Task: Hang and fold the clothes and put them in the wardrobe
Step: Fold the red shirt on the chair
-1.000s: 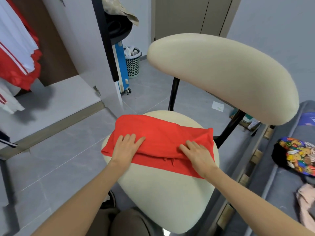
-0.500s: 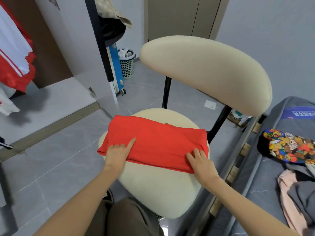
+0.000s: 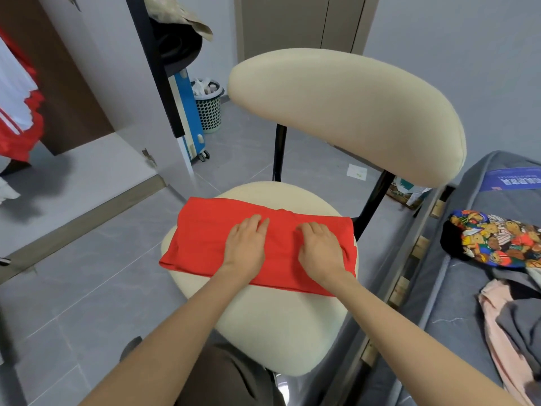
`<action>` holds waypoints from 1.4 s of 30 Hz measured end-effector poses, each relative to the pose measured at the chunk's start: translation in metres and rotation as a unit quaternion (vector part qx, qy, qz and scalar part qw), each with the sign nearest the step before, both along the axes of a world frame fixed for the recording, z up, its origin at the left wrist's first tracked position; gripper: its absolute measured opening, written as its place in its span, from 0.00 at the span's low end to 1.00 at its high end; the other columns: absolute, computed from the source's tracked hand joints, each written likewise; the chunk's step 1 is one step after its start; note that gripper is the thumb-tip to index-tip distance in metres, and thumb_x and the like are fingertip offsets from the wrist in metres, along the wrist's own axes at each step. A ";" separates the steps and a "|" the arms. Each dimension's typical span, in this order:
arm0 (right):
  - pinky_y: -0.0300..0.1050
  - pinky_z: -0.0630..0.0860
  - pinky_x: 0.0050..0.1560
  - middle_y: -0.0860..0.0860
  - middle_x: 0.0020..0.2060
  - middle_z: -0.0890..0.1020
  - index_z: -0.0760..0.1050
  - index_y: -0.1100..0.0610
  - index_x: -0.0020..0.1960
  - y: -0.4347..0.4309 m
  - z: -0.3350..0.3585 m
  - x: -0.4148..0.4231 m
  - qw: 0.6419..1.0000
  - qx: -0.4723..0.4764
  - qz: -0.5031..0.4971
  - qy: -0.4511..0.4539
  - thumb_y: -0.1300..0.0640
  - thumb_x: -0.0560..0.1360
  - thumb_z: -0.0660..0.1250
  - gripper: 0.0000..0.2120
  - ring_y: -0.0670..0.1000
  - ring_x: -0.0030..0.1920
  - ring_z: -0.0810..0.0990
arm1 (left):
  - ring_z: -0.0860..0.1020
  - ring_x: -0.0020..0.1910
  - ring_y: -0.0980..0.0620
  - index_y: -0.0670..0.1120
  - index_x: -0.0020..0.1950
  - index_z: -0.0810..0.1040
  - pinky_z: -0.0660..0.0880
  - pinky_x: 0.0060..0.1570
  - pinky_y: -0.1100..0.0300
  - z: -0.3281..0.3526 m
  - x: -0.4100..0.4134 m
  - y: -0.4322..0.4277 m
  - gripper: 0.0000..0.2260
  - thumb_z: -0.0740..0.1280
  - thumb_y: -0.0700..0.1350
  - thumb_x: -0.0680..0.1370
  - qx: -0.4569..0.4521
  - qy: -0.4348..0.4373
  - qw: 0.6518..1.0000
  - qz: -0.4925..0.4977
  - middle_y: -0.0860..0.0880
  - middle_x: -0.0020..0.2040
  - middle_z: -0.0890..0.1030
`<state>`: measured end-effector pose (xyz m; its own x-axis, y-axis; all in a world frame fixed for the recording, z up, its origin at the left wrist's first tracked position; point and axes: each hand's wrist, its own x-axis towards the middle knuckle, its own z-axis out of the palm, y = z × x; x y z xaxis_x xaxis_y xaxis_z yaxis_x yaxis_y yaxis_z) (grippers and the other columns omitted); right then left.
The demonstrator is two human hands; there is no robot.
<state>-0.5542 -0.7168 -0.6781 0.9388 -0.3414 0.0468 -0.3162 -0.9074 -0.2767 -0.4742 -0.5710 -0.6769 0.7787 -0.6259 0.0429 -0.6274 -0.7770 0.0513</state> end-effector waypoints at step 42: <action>0.56 0.37 0.76 0.48 0.79 0.52 0.50 0.48 0.79 0.020 -0.062 0.016 0.994 0.063 -0.091 0.007 0.49 0.83 0.48 0.25 0.53 0.78 0.45 | 0.40 0.78 0.46 0.55 0.78 0.39 0.40 0.73 0.37 -0.058 0.007 -0.020 0.26 0.46 0.56 0.83 -0.045 0.053 0.992 0.103 0.53 0.80 0.42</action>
